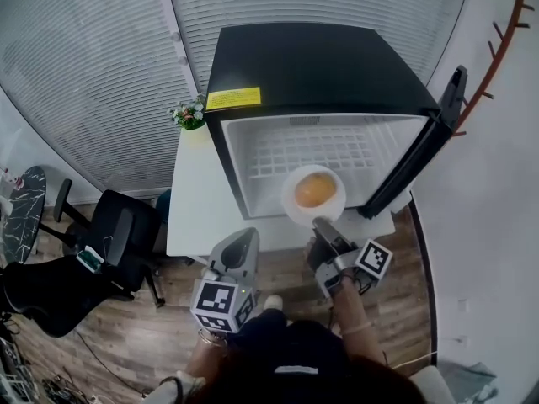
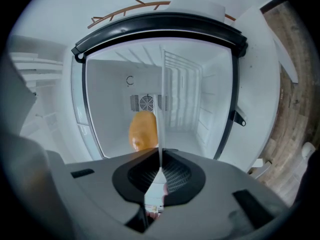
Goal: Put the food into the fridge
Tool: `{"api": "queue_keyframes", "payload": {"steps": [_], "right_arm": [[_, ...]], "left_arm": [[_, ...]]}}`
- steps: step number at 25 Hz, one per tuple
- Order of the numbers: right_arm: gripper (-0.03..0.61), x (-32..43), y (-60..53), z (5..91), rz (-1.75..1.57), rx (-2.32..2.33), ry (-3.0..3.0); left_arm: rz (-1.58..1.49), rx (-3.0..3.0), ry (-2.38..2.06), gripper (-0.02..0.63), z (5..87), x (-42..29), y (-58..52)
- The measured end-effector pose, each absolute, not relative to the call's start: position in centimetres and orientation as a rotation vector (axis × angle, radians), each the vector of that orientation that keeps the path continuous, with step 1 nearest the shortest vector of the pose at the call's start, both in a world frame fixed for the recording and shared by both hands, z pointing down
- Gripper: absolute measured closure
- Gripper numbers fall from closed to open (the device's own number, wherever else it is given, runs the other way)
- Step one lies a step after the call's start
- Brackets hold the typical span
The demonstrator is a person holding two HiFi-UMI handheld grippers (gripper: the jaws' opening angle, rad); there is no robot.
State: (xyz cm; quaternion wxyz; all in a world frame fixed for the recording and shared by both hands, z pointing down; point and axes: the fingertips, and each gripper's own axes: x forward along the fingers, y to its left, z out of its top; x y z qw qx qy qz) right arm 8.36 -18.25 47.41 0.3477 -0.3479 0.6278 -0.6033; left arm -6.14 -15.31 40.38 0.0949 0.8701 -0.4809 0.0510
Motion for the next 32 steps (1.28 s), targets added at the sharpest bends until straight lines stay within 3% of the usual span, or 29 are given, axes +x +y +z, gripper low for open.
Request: {"api": "queue_keyframes", "payload": {"steps": [32], "right_arm": [[0.565, 9.9, -22.5, 45.9, -1.527, -0.918, 1.550]], "left_arm": [[0.155, 2.590, -1.345, 0.601, 41.1, -5.2, -19.2]]}}
